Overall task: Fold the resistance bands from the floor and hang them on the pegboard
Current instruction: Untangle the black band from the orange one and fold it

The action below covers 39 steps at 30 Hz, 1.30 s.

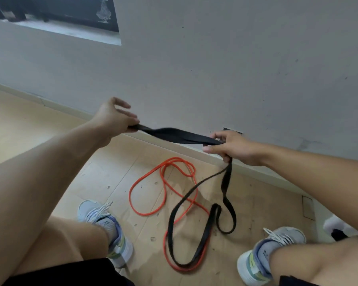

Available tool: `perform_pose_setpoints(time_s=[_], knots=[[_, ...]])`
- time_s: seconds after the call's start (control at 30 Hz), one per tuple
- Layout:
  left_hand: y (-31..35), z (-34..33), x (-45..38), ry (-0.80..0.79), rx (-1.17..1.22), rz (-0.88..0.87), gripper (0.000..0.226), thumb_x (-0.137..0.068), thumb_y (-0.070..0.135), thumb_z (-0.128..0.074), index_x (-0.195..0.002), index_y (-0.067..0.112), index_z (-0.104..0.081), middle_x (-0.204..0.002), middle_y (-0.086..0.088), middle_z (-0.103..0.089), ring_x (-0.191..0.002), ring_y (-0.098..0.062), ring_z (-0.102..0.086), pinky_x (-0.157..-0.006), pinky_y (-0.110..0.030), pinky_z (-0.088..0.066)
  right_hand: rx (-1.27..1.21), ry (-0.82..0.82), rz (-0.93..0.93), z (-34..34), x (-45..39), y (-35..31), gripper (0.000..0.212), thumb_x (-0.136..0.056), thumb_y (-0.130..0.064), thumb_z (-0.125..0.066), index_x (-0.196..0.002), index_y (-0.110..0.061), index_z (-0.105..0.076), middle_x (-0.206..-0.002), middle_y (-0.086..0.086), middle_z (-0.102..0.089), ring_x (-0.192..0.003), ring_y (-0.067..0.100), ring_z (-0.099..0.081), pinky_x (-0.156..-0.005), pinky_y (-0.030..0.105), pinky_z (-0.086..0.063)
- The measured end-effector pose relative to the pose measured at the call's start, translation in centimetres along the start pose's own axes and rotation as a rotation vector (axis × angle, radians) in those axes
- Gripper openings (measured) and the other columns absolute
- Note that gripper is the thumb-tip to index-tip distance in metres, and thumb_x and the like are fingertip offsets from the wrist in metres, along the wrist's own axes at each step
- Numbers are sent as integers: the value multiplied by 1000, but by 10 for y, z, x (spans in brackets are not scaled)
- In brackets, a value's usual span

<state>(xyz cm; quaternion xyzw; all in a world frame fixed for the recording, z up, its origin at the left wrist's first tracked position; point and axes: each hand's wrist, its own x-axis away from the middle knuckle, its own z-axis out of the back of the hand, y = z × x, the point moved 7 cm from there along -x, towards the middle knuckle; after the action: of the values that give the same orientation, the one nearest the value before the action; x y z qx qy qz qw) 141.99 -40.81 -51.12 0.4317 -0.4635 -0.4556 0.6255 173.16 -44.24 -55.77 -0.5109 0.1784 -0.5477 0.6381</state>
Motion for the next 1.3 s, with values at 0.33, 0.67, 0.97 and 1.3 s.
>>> perform_pose_setpoints(time_s=[0.33, 0.67, 0.97, 1.3], knots=[[-6, -22, 25, -397, -32, 241, 55, -70, 2, -81, -123, 1, -64, -111, -16, -76, -97, -22, -77, -78, -26, -62, 237, 34, -38, 20, 7, 8, 16, -93, -50, -68, -105, -41, -73, -90, -2, -80, -67, 16, -64, -76, 30, -55], [3, -52, 48, -483, 27, 369, 25, -92, -3, -65, -117, -1, -70, -102, -13, -65, -83, -18, -68, -69, -23, -62, 380, 126, -39, 35, 9, 24, 20, -89, -39, -78, -105, -28, -80, -101, -6, -77, -98, 10, -68, -82, 21, -47], [35, -76, 63, -474, 159, 120, 24, -96, 3, -58, -117, 7, -70, -85, -6, -69, -73, -15, -68, -74, -26, -60, 422, 312, 15, 27, 3, 14, 17, -93, -37, -76, -99, -24, -84, -83, -7, -77, -77, 13, -70, -69, 28, -50], [45, -92, 74, -511, 413, 92, 22, -97, 0, -53, -112, 3, -68, -94, -16, -75, -87, -25, -74, -94, -39, -59, 228, -132, 109, -37, 5, -9, 53, -90, 4, -66, -139, -15, -61, -108, -3, -75, -109, 12, -70, -101, 27, -54]])
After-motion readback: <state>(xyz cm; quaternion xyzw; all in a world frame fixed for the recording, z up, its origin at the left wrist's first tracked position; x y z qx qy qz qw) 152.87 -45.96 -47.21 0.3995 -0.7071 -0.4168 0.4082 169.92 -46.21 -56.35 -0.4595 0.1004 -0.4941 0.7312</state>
